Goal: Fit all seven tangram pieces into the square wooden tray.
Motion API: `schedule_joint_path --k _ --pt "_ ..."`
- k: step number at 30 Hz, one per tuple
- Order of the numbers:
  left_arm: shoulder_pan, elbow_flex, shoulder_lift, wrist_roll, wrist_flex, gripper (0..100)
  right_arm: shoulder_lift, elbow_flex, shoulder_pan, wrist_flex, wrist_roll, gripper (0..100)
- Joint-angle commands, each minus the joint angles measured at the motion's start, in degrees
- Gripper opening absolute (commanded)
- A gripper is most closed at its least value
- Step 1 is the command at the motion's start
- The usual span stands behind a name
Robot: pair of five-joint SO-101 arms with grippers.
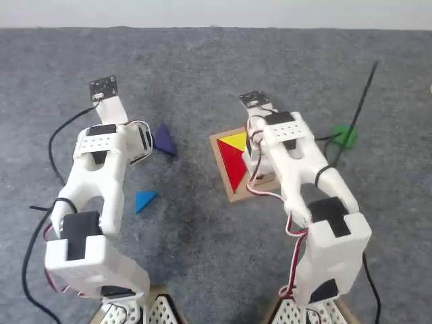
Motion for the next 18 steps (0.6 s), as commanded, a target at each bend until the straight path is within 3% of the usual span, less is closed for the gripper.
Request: schedule_joint_path --k 1,9,18 --pt "-0.4 -0.7 -2.2 -0.4 -0.9 21 2.8 -2.9 1.3 -0.7 1.8 15.8" --pt "-0.4 -0.9 -2.2 -0.4 -0.9 21 -1.5 -5.7 -3.4 -0.6 2.6 15.8" --pt "-0.3 -0.9 -2.2 -2.2 -0.9 21 -10.9 6.0 -3.6 -7.5 1.5 15.9"
